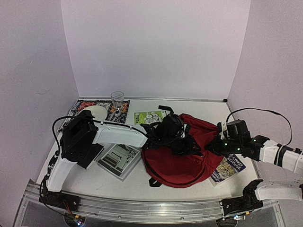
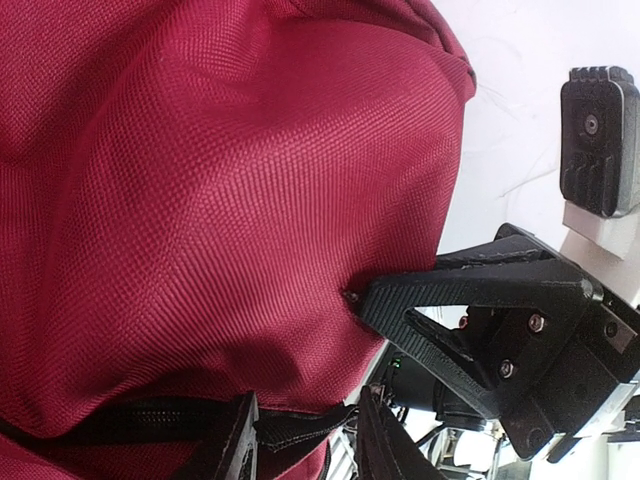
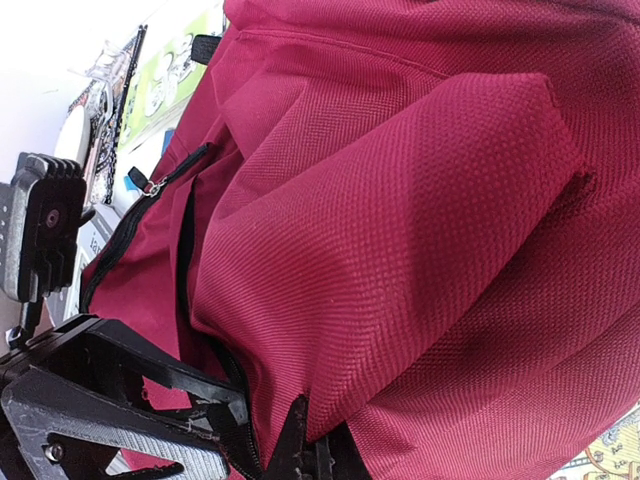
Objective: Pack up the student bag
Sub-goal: Unzip the lower front pocket of the student bag.
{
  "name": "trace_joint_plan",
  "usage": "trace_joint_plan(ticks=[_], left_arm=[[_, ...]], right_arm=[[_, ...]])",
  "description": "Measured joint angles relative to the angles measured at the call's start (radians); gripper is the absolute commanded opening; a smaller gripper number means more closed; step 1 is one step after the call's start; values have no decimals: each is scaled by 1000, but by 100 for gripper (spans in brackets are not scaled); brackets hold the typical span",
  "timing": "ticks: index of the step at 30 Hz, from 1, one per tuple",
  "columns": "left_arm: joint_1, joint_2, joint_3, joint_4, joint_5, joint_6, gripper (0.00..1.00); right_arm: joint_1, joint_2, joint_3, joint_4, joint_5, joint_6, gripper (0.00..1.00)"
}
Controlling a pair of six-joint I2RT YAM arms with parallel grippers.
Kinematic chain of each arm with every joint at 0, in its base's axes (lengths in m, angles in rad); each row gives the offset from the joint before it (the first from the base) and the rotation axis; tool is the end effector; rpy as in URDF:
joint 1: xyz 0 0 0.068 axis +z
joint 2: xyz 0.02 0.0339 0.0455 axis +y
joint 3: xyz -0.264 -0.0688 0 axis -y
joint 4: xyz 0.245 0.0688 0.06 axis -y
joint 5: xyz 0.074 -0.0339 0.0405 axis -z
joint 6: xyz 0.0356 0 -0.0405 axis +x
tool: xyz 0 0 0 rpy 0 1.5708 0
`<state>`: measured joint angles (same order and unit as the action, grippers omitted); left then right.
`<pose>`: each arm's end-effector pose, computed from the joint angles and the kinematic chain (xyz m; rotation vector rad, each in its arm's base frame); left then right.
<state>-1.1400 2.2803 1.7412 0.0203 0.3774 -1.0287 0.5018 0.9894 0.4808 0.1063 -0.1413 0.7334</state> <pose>0.2078 -0.4835 0.1864 0.4208 2.5106 -1.5243 0.1894 0.1096 0.2245 0.1444 2.0881 0.9213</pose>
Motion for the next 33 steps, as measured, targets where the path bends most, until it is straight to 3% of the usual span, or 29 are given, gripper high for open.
trace_joint_plan(ticks=[9,17,33], left_arm=[[-1,5,9,18,13,-39,26],[-4,27,26,34,13,-58,1],[20,13,-61,60,-65,-8,0]], right_arm=[[0,1,0,7,-4,0,0],[0,1,0,13,-8,0,0],[0,-35,-19,13,-7,2,0]])
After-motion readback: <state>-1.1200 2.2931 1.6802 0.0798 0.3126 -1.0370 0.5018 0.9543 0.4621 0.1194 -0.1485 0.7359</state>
